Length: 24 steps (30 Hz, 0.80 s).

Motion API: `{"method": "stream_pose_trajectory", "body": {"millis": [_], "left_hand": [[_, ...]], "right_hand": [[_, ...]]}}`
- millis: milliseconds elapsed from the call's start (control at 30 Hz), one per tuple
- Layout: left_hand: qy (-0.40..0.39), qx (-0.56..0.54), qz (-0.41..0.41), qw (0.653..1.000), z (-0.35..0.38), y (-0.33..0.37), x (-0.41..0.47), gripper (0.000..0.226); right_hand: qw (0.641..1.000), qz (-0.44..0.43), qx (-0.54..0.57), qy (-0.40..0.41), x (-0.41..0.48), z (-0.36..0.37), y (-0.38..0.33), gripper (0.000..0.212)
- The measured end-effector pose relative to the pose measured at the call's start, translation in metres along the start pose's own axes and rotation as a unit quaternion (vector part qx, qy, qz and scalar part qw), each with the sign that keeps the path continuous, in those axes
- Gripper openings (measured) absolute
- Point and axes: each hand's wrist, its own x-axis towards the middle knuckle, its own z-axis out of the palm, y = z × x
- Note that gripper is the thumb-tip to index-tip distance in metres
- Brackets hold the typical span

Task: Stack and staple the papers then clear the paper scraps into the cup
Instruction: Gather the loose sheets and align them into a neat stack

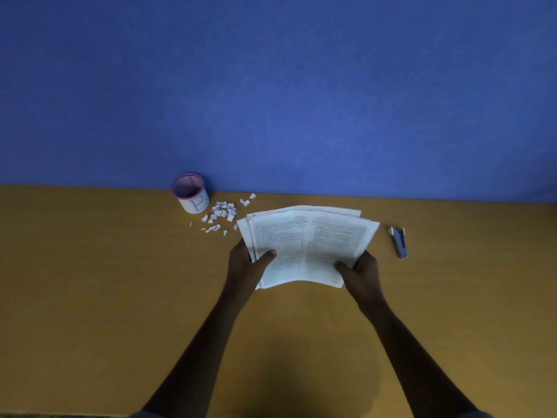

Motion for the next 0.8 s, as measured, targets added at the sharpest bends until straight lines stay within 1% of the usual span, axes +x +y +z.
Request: {"method": "stream_pose_trajectory", "body": {"millis": [100, 200, 333, 400, 500, 633, 733, 800], "left_hand": [[-0.008, -0.048, 0.014, 0.999, -0.003, 0.007, -0.003, 0.039], [-0.016, -0.1, 0.009, 0.995, -0.002, 0.012, -0.005, 0.038], [-0.038, -0.071, -0.021, 0.997, 0.012, 0.012, -0.008, 0.034], [-0.033, -0.065, -0.028, 0.997, 0.015, 0.011, -0.009, 0.032], [-0.026, -0.072, -0.026, 0.997, 0.012, 0.012, -0.008, 0.031], [-0.017, -0.069, -0.033, 0.997, 0.014, 0.014, -0.007, 0.031], [-0.003, -0.087, -0.036, 0.996, 0.019, 0.017, -0.006, 0.026], [-0.001, -0.09, -0.039, 0.995, 0.021, 0.018, -0.005, 0.027]], "right_hand": [[1.0, -0.029, 0.01, 0.001, -0.001, -0.001, -0.004, 0.044], [0.998, -0.052, 0.038, 0.008, -0.001, 0.0, -0.01, 0.049], [0.996, -0.067, 0.062, -0.014, -0.003, 0.009, -0.016, 0.052], [0.995, -0.069, 0.078, -0.007, -0.004, 0.011, -0.017, 0.053], [0.991, -0.076, 0.11, 0.016, -0.005, 0.007, -0.02, 0.045], [0.991, -0.048, 0.121, 0.013, -0.004, 0.007, -0.022, 0.032], [0.992, -0.032, 0.123, 0.023, 0.001, 0.008, -0.025, 0.037], [0.992, -0.034, 0.121, 0.025, 0.002, 0.01, -0.026, 0.04]]}}
